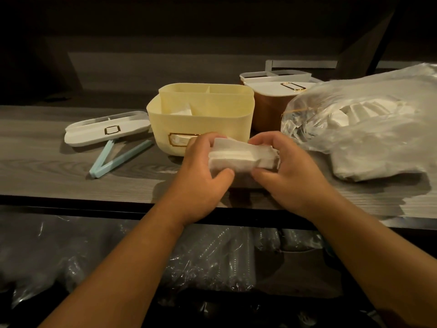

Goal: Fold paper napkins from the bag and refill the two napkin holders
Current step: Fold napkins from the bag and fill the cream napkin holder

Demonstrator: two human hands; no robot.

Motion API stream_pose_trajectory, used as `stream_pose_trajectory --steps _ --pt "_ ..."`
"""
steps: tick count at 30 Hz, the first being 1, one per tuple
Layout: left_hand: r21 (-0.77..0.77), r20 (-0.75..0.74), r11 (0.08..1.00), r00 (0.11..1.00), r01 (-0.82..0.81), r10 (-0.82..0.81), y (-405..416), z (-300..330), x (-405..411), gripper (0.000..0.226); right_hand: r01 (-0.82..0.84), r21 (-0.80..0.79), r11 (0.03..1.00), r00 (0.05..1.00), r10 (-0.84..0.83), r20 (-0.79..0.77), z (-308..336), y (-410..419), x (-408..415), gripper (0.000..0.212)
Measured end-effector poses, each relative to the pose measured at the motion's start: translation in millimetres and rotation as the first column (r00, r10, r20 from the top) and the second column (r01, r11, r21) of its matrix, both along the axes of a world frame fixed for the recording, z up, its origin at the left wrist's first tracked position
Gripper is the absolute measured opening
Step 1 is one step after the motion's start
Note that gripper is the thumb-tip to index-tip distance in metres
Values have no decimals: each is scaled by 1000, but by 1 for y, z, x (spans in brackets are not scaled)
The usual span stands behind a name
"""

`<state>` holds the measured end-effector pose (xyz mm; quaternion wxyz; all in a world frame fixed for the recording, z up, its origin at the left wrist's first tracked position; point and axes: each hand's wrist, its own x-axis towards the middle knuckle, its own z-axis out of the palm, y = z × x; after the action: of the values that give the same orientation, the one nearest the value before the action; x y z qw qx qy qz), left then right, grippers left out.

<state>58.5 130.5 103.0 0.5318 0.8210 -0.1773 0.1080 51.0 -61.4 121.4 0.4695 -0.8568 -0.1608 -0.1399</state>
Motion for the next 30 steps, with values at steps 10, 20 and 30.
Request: stream_pose_trajectory --steps 10,20,30 --pt "62 90 998 996 -27 21 0 2 -2 71 -86 31 996 993 88 -72 -6 -8 5 62" --pt "-2 70 999 997 -34 34 1 4 -2 57 -40 170 985 990 61 -125 -4 14 8 66" --pt "-148 12 988 999 -44 47 3 8 -2 53 4 316 949 976 65 -207 -5 19 12 66"
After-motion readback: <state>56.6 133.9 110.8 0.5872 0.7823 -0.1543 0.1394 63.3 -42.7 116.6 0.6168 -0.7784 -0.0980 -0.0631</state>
